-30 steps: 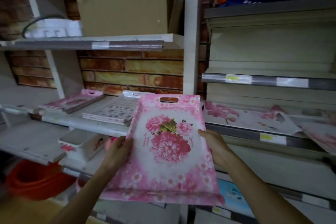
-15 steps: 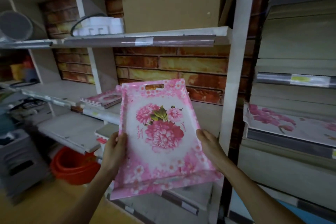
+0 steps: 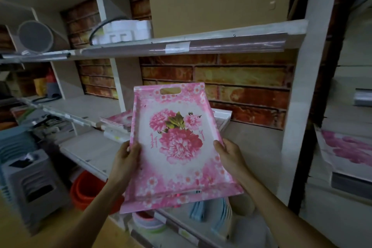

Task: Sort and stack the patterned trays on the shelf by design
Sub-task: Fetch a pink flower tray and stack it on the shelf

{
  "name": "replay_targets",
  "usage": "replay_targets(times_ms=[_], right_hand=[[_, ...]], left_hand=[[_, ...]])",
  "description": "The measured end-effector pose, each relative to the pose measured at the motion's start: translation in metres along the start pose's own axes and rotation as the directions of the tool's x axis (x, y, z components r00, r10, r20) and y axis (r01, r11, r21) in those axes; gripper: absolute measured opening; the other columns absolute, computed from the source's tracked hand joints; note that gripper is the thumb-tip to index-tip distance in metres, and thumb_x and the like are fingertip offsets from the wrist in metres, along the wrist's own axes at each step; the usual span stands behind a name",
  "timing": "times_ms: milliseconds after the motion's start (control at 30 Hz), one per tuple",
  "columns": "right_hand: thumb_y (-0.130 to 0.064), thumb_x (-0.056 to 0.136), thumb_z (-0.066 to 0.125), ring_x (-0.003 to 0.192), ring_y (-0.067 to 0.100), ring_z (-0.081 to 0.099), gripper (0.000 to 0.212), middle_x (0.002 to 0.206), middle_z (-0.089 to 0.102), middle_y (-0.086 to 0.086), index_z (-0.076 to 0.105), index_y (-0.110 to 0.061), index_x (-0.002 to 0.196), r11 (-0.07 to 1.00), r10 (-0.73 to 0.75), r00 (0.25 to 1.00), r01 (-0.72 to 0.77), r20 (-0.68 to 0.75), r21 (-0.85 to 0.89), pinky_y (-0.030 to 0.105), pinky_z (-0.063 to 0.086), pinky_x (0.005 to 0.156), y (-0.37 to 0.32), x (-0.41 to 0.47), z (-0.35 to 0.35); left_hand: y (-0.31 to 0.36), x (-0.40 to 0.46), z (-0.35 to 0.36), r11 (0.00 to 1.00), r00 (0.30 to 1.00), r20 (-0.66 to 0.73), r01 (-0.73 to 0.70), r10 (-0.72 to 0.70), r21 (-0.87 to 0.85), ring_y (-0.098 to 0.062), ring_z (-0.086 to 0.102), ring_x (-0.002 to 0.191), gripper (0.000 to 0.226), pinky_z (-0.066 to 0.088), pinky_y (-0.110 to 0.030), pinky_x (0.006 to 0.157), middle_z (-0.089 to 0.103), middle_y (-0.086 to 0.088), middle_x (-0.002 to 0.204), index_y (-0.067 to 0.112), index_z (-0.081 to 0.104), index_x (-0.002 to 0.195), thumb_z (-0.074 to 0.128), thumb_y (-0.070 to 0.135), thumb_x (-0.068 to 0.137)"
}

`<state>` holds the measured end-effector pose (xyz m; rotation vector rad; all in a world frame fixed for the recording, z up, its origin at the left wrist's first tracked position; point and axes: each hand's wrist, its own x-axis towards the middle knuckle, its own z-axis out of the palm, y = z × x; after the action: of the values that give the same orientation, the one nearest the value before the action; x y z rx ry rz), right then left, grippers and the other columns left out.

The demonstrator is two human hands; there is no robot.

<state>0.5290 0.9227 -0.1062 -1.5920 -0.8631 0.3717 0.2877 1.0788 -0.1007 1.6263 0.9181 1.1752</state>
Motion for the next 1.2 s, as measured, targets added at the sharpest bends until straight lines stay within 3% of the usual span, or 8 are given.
replay_targets(times_ms=[133, 333, 467, 633, 767, 967, 1133, 1200], right_hand=[[-0.028, 0.099, 0.048, 0.07, 0.017, 0.062, 0.023, 0.088, 0.068, 0.011, 0.062, -0.01, 0.103, 1.0, -0.023, 0.999, 0.022, -0.028, -0.014, 0.029, 0.049, 0.061, -0.002, 0.049, 0.012], [-0.021, 0.098, 0.049, 0.059, 0.013, 0.053, 0.015, 0.076, 0.06, 0.004, 0.059, -0.009, 0.102, 0.997, -0.054, 0.995, 0.049, -0.087, -0.052, 0.024, 0.041, 0.053, 0.0, 0.107, 0.019], [-0.02, 0.099, 0.048, 0.058, 0.012, 0.051, 0.014, 0.074, 0.057, 0.002, 0.057, -0.009, 0.102, 0.998, -0.049, 0.992, 0.043, -0.119, -0.051, 0.024, 0.04, 0.05, 0.003, 0.133, 0.024], [-0.021, 0.1, 0.048, 0.061, 0.012, 0.051, 0.015, 0.078, 0.057, 0.003, 0.057, -0.009, 0.1, 0.997, -0.039, 0.982, 0.025, -0.187, -0.072, 0.023, 0.04, 0.051, 0.008, 0.162, 0.03], [-0.023, 0.099, 0.048, 0.068, 0.015, 0.057, 0.014, 0.084, 0.061, 0.003, 0.056, -0.012, 0.101, 0.994, -0.015, 0.958, -0.015, -0.288, -0.104, 0.025, 0.044, 0.055, 0.013, 0.182, 0.036], [-0.021, 0.099, 0.049, 0.074, 0.018, 0.061, 0.017, 0.094, 0.064, 0.007, 0.06, -0.011, 0.108, 0.992, -0.001, 0.896, -0.054, -0.444, -0.112, 0.032, 0.052, 0.068, 0.02, 0.198, 0.057], [-0.021, 0.098, 0.048, 0.079, 0.027, 0.064, 0.017, 0.092, 0.065, 0.012, 0.059, -0.008, 0.099, 0.975, 0.052, 0.833, -0.162, -0.551, -0.152, 0.034, 0.053, 0.068, 0.03, 0.202, 0.08], [-0.02, 0.098, 0.048, 0.072, 0.025, 0.063, 0.02, 0.088, 0.066, 0.014, 0.06, -0.005, 0.093, 0.964, 0.069, 0.81, -0.205, -0.582, -0.171, 0.03, 0.051, 0.061, 0.035, 0.202, 0.085]], left_hand=[[0.0, 0.042, 0.013, 0.997, 0.998, 0.059, 0.019, -0.014, -0.079, -0.018, 0.058, 0.063, 0.025, 0.051, -0.023, 0.046, 0.067, -0.013, 0.094, 0.018, 0.049, 0.122, 0.054, 0.022, 0.097], [-0.015, 0.106, 0.034, 0.993, 0.992, 0.121, 0.059, -0.046, -0.103, -0.029, 0.061, 0.077, 0.039, 0.056, -0.044, 0.069, 0.067, -0.017, 0.098, 0.011, 0.043, 0.131, 0.053, 0.002, 0.094], [-0.022, 0.14, 0.046, 0.988, 0.984, 0.175, 0.056, -0.031, -0.141, -0.018, 0.068, 0.075, 0.041, 0.056, -0.023, 0.055, 0.069, -0.009, 0.106, 0.017, 0.045, 0.132, 0.049, 0.001, 0.095], [-0.036, 0.19, 0.064, 0.986, 0.966, 0.259, 0.054, -0.012, -0.157, -0.016, 0.072, 0.085, 0.044, 0.059, -0.026, 0.062, 0.068, -0.003, 0.114, 0.026, 0.043, 0.138, 0.048, 0.009, 0.098], [-0.043, 0.232, 0.083, 0.988, 0.941, 0.337, 0.031, 0.023, -0.153, -0.014, 0.07, 0.088, 0.046, 0.058, -0.022, 0.06, 0.068, 0.001, 0.109, 0.019, 0.042, 0.141, 0.047, 0.006, 0.098], [-0.054, 0.294, 0.108, 0.99, 0.89, 0.441, -0.071, 0.118, -0.123, -0.007, 0.062, 0.069, 0.04, 0.052, -0.015, 0.051, 0.067, 0.001, 0.094, 0.015, 0.053, 0.131, 0.047, -0.001, 0.095], [-0.075, 0.331, 0.116, 0.989, 0.824, 0.547, -0.124, 0.15, -0.085, -0.021, 0.063, 0.082, 0.03, 0.055, -0.038, 0.068, 0.068, -0.006, 0.098, 0.013, 0.059, 0.118, 0.049, -0.001, 0.093], [-0.082, 0.337, 0.117, 0.982, 0.785, 0.591, -0.168, 0.188, -0.089, -0.021, 0.061, 0.079, 0.025, 0.054, -0.034, 0.065, 0.066, -0.006, 0.093, 0.009, 0.059, 0.115, 0.054, 0.007, 0.091]])
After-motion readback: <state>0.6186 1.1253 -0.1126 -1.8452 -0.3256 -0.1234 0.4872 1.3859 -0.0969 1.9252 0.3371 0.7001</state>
